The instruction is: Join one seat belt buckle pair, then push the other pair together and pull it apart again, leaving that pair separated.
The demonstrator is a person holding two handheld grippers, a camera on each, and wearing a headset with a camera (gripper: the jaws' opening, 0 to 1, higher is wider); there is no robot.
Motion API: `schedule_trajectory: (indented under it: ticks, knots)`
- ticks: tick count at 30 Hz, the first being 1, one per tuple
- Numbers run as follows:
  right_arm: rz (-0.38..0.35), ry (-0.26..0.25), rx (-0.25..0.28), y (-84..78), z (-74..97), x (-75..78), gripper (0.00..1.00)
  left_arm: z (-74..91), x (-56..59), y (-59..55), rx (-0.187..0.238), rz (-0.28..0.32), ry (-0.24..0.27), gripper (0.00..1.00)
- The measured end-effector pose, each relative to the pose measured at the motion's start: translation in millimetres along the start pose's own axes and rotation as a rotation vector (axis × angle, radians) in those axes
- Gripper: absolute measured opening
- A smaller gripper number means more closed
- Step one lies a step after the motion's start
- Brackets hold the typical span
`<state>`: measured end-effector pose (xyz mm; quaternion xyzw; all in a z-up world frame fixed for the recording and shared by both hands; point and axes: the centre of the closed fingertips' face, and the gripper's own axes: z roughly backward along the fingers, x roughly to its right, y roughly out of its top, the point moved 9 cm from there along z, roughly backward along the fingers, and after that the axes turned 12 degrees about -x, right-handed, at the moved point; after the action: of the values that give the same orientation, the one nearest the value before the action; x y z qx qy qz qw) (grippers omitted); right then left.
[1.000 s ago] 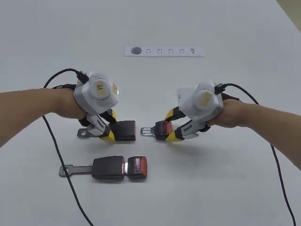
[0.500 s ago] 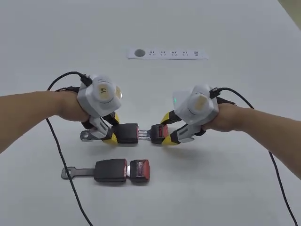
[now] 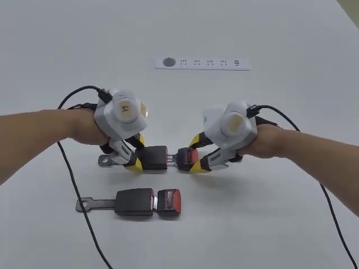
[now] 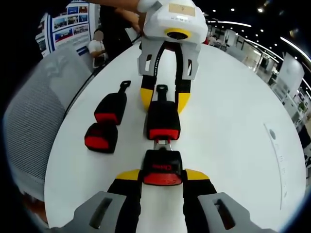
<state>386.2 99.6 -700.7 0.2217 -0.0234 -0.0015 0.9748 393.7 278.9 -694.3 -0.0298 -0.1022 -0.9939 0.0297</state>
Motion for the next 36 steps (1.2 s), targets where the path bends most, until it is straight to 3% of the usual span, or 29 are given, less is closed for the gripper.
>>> schedule_trajectory:
  ticks: [18, 28, 36]
  knots:
    - [-0.044, 0.007, 0.002, 1.9, -0.7, 1.1, 0.26, -2.2, -2.4, -0.3, 0.005, -0.009, -0.003, 0.29]
    - [-0.046, 0.013, 0.020, 12.1, -5.6, 1.1, 0.26, -1.6, -1.4, 1.0, 0.008, -0.014, -0.005, 0.28]
    - [-0.043, 0.012, 0.009, 11.5, -5.6, 1.7, 0.26, -3.0, -2.5, 2.0, 0.006, -0.012, -0.007, 0.28]
